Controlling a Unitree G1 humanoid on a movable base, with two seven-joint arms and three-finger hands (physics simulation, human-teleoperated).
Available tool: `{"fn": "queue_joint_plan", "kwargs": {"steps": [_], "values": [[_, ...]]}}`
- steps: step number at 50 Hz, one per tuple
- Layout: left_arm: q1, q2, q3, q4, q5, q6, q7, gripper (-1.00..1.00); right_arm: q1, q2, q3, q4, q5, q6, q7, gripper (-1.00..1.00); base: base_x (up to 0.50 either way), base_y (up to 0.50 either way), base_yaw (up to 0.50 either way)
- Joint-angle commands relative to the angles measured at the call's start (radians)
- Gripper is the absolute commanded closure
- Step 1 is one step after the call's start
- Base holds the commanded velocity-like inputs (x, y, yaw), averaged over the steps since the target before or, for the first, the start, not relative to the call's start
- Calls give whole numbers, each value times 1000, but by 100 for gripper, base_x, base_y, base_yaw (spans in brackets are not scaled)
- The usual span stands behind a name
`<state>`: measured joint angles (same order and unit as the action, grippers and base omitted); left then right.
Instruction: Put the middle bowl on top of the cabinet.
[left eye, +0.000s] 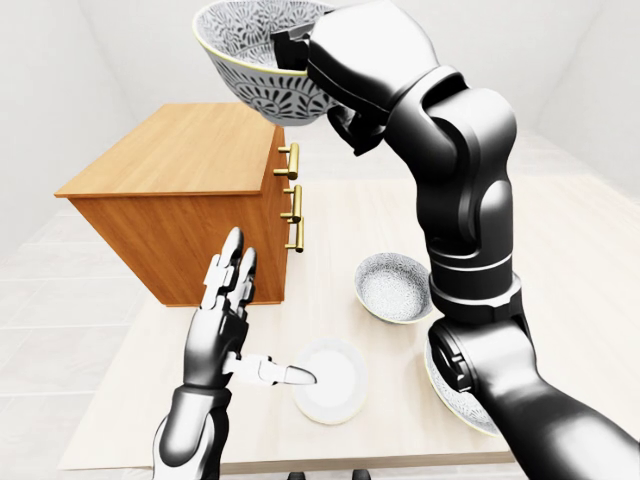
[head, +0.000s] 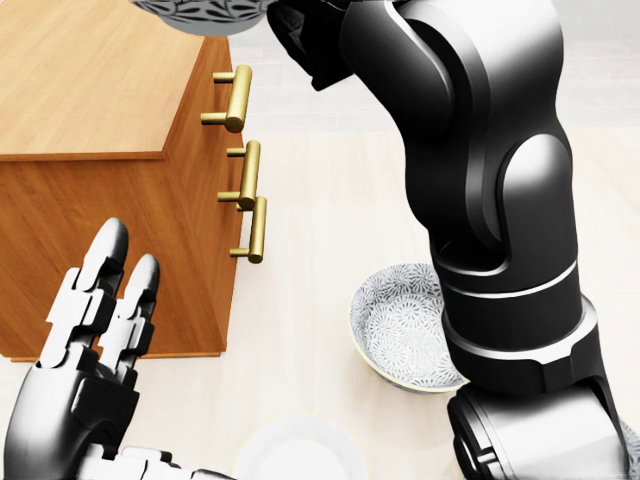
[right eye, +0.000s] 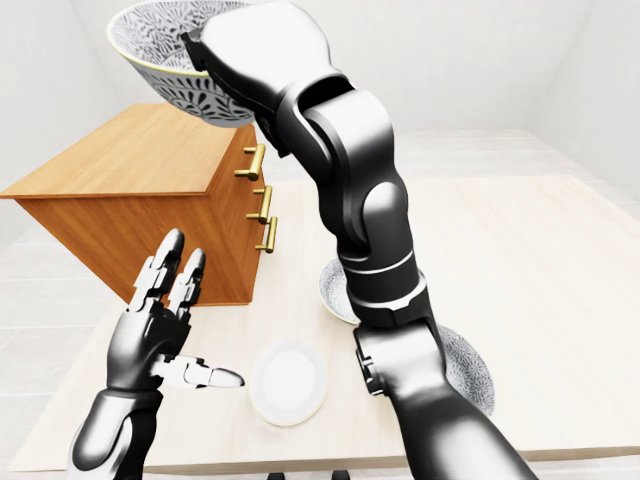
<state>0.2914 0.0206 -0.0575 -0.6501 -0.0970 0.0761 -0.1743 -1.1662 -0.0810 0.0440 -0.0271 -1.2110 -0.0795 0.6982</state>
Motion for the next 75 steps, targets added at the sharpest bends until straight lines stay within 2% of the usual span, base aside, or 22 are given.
{"fn": "queue_joint_plan", "kwargs": {"steps": [1,5,12,20,27,29,46,48,54,57,63,75], "values": [[3,1,-4,7,0,-7,-6,-100,-100,33,-1,97,93,31,0,100,0,0,0],[4,2,-6,2,1,-3,-6,-100,-139,18,-3,163,102,25,-23,100,0,0,0],[5,3,-4,6,-1,-7,-10,-100,-187,-17,-5,313,105,-8,-110,100,0,0,0],[6,4,-5,4,2,-8,-12,-100,-194,-34,-13,425,110,-8,-177,100,0,0,0],[7,4,-4,3,1,-8,-13,-100,-220,-12,10,542,104,-8,-253,100,0,0,0],[6,3,-3,-1,-1,-3,-12,-100,-205,-7,39,528,85,-8,-239,100,0,0,0],[6,3,-3,-2,-1,-1,-13,-100,-200,2,24,521,71,-8,-232,100,0,0,0],[6,3,-3,1,-2,-4,-14,-100,-205,12,39,569,65,-8,-267,100,0,0,0],[9,4,-2,-1,-4,-5,-17,-100,-359,32,33,884,85,-8,-445,100,0,0,0],[9,4,-4,1,0,-7,-17,-100,-389,36,41,980,78,-8,-522,100,0,0,0],[9,4,-5,2,2,-8,-18,-100,-494,35,37,1123,87,-8,-574,100,0,0,0],[8,5,-5,8,2,-11,-22,-100,-617,69,45,1241,88,-8,-614,100,0,0,0]]}}
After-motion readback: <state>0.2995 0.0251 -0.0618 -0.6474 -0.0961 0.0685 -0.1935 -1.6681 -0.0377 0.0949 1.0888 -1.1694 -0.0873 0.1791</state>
